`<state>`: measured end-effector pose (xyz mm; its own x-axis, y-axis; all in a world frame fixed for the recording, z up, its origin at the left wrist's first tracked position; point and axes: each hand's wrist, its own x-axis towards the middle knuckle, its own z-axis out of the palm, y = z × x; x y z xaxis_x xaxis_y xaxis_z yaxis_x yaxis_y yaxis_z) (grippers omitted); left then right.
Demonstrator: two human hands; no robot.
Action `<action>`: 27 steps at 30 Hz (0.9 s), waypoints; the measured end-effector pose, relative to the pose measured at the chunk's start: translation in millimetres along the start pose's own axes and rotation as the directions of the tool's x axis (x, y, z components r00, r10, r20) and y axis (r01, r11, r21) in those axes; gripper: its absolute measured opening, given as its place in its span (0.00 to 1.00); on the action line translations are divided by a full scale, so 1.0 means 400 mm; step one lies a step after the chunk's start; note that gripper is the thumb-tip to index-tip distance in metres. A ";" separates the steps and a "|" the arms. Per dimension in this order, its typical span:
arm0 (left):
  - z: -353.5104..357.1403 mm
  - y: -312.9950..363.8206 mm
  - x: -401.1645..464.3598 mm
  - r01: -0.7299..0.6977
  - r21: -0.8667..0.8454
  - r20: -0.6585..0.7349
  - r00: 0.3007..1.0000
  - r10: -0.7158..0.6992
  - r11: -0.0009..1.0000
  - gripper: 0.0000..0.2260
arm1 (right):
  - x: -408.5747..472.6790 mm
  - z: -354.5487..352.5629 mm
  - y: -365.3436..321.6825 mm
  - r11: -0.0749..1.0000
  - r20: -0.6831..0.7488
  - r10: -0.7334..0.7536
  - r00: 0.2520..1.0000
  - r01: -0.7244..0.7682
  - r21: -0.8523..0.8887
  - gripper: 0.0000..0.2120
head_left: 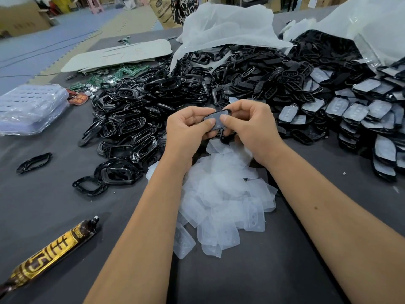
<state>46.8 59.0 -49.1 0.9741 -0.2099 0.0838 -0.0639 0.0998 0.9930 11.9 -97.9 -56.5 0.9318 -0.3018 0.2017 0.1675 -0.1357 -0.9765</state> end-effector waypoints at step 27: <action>0.002 -0.001 0.003 0.019 -0.024 0.062 0.998 -0.018 1.000 0.12 | -0.004 0.003 -0.008 0.999 -0.061 0.026 0.998 -0.029 -0.044 0.06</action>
<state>47.9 57.8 -49.2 0.9597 -0.2718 0.0713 -0.0400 0.1191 0.9921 10.2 -95.8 -53.8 0.9146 -0.3620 0.1803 0.1261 -0.1685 -0.9776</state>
